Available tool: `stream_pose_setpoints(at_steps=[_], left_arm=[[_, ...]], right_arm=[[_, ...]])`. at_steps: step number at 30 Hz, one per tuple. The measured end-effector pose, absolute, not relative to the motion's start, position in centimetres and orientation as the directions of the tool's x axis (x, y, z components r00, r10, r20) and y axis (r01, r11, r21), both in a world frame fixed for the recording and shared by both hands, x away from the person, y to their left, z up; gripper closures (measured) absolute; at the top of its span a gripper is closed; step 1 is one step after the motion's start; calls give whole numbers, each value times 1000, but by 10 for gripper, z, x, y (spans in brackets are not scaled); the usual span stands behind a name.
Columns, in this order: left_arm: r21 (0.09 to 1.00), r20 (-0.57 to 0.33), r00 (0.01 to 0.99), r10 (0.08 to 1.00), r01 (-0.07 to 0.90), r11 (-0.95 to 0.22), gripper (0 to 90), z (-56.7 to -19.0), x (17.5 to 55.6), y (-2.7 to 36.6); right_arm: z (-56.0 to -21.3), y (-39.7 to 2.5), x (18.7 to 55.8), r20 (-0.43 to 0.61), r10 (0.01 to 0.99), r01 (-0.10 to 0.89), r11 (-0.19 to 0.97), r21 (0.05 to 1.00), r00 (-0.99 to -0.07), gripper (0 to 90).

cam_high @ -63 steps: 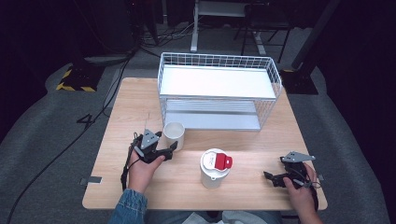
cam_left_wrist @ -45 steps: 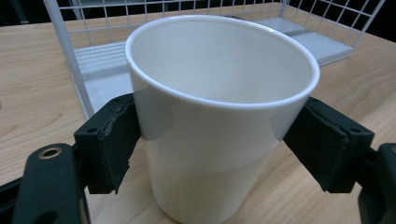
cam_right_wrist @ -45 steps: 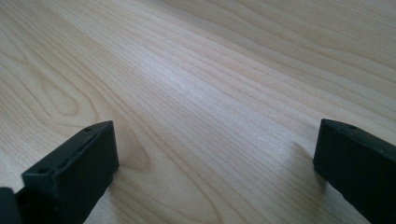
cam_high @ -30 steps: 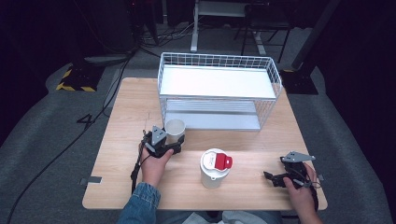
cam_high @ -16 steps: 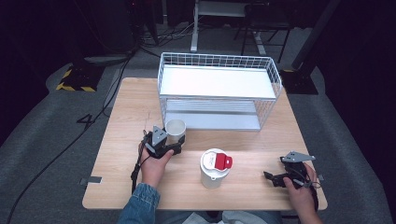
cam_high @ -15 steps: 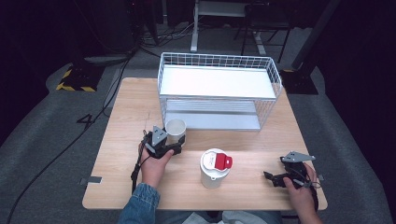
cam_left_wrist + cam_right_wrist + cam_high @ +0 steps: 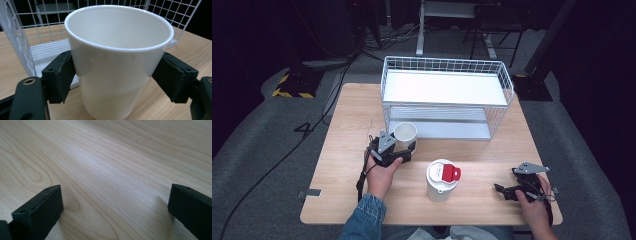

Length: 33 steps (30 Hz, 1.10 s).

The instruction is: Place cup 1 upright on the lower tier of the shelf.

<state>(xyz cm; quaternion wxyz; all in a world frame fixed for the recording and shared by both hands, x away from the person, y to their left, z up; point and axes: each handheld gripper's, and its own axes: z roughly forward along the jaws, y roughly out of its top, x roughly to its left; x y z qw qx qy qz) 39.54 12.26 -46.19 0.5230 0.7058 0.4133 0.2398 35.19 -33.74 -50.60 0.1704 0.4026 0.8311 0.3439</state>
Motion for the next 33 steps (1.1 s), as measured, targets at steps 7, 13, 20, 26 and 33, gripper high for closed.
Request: stream_pose_setpoints(at_steps=[7,13,20,26,33], left_arm=[[941,-72,562,824,312,-131,215,-448,403,112],[944,-61,579,813,298,-142,215,-440,412,103],[948,-56,591,804,285,-143,215,-437,422,93],[954,-45,604,795,262,-145,215,-433,432,76],[957,-26,612,791,244,-157,215,-432,441,57]], right_arm=[[-506,-338,352,-7,786,551,440,709,-618,1],[-506,-337,352,-6,786,551,439,709,-618,3],[-506,-337,352,-7,786,550,440,710,-619,4],[-506,-337,352,-7,786,551,440,710,-618,4],[-506,-337,352,-7,786,551,440,709,-618,4]])
